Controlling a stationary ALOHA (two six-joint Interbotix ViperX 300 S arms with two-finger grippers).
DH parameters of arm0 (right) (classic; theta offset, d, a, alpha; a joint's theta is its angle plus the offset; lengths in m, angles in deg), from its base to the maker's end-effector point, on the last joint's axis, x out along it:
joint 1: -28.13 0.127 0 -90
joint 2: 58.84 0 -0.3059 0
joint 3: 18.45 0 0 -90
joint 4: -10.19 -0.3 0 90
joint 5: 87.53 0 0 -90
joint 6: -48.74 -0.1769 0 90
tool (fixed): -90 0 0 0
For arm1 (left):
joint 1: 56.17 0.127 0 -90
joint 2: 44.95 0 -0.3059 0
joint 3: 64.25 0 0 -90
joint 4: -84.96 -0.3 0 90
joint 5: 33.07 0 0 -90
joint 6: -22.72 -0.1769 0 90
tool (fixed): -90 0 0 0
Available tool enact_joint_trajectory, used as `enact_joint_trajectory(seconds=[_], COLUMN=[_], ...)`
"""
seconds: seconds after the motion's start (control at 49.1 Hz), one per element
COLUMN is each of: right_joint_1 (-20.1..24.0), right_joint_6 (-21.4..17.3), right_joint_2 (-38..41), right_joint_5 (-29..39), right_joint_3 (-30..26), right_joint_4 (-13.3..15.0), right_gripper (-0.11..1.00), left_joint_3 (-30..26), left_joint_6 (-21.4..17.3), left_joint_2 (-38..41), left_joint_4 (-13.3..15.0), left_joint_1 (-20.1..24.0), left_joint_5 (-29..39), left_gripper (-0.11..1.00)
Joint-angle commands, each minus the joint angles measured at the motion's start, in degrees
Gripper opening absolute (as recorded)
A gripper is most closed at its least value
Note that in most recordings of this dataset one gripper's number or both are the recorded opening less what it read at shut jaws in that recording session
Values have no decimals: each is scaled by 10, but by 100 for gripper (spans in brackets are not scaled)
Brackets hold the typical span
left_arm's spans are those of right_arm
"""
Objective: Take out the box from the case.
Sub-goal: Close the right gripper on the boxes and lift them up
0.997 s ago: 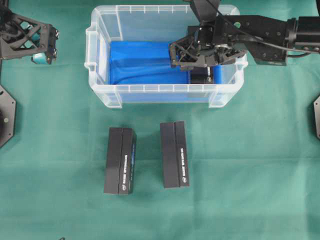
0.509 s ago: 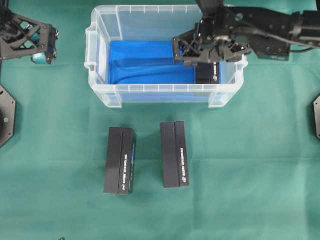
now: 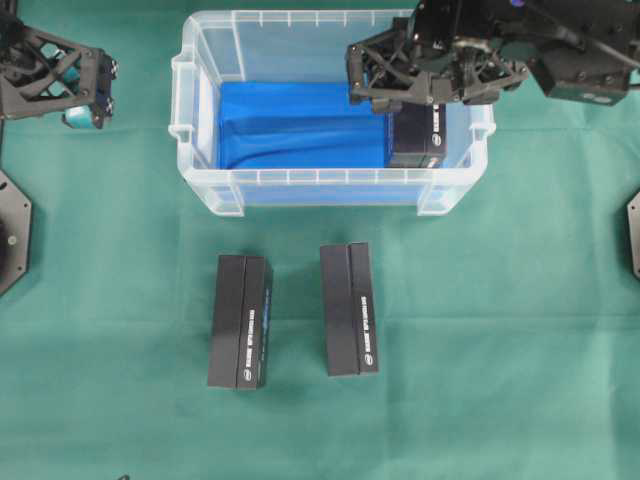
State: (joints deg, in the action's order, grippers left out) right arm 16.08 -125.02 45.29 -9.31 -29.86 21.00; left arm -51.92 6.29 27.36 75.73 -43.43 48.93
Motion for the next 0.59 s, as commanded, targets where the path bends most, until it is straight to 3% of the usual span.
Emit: enact_joint_trajectory(seconds=[0.0,0.57], right_joint_1=[5,15], right_joint_6=[1,4], right_joint_2=[-27,-47], right_joint_5=[24,113], right_joint_3=[-34,-114], right_joint_4=[3,6], right_gripper=[66,66], left_joint_3=[-5,-6], left_joint_6=[0,2], left_joint_2=[-5,-5], left_joint_4=[-1,-1], left_joint_1=[-2,-2], left_joint_5=[-1,-1], left_gripper=[97,97])
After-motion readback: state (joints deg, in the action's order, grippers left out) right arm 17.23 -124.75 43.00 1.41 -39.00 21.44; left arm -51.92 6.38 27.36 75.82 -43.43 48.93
